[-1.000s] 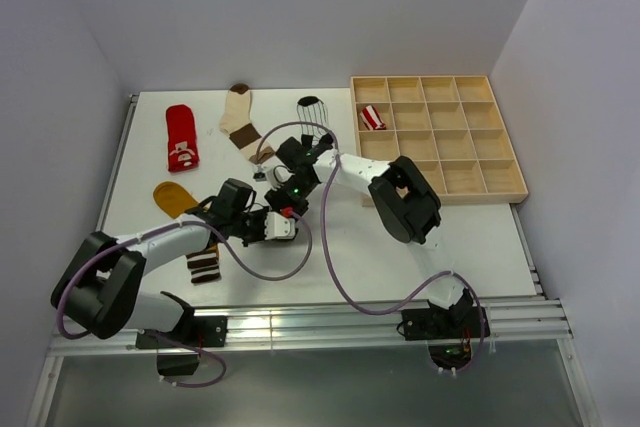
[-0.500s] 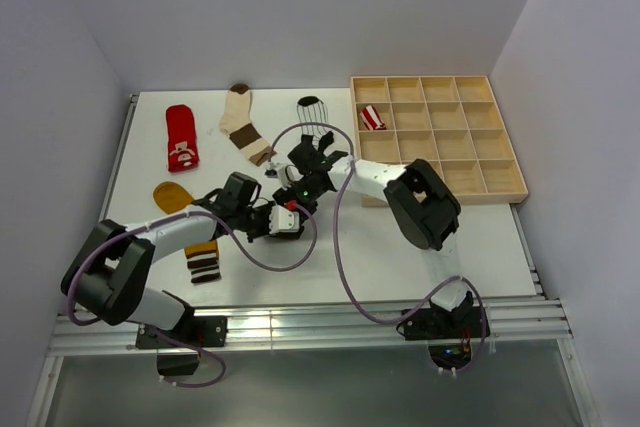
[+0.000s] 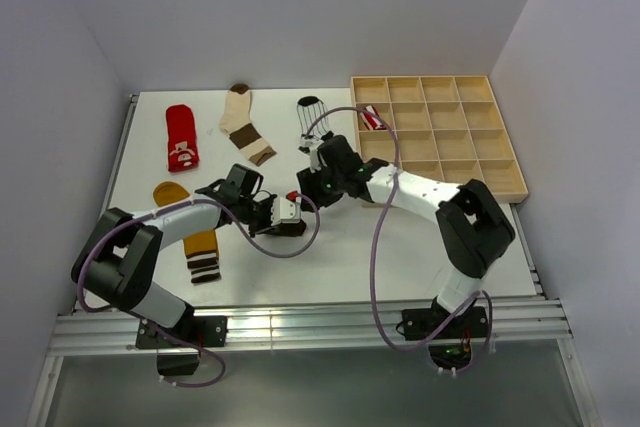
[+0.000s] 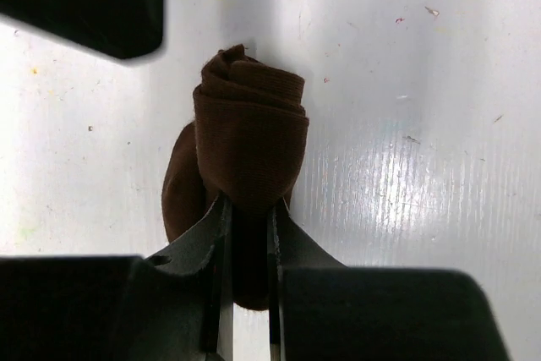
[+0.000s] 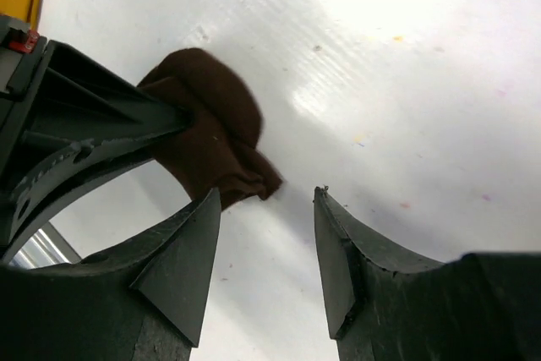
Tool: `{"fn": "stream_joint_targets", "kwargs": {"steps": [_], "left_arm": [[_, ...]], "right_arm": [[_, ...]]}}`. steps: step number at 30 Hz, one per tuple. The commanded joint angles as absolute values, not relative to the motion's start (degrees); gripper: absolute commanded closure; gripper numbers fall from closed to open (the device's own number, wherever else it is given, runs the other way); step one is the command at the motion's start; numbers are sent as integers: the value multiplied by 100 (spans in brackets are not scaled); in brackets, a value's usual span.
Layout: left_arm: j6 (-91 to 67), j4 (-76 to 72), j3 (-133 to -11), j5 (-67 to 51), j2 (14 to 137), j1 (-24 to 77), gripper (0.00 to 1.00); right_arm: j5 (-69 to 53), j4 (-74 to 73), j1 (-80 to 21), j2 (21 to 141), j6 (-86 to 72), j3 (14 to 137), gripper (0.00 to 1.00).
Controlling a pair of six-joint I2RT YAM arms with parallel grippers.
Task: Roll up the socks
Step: Roll the sock at the center of the board, then pick up the sock at the center of the board.
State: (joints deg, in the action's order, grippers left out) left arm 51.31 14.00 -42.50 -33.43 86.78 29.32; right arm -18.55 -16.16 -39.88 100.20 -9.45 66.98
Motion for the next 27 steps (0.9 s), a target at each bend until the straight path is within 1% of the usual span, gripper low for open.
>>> {"fn": "stream_joint_targets", "kwargs": {"steps": [1,5,8,9,10,14,18,19,21,25,27], "left_arm": [[5036,2284,-4324,-3384,8956,2865,100],[5027,2513,-4500,-3498,9123,2751,100],[5027,2723,-4640,-3524,9228,2690,100],[5027,2786,-4728,-3568,9255,2663,100],[5027,2847,-4781,-3586,9290,2646,100],[5062,3190,-4992,-3639,9491,2602,100],[5124,3567,-5325,-3726,9755,2549,100],[5141,3638,-5396,-3770,9808,2531,100],[5150,3744,-5537,-3779,9949,2496,100],[5203,4007,-5730,-3867,10116,2452,100],[5256,4121,-5844,-3885,10195,2452,100]], "right_arm": [[-1284,-1047,-3929,9432,-1335,6312,44],[-915,-546,-3902,8720,-1678,5697,44],[-449,-230,-3902,7991,-1863,5143,43],[-370,-133,-3885,7580,-1872,4820,43],[-186,-36,-3885,7367,-1907,4642,41],[-44,517,-3911,6340,-1881,3912,41],[236,738,-4130,6047,-1697,3429,44],[420,782,-4287,6021,-1618,3358,44],[956,888,-4920,6099,-1346,3296,44],[1538,1115,-5702,6380,-1099,3269,44],[1782,1108,-5897,6600,-1011,3392,44]]}}
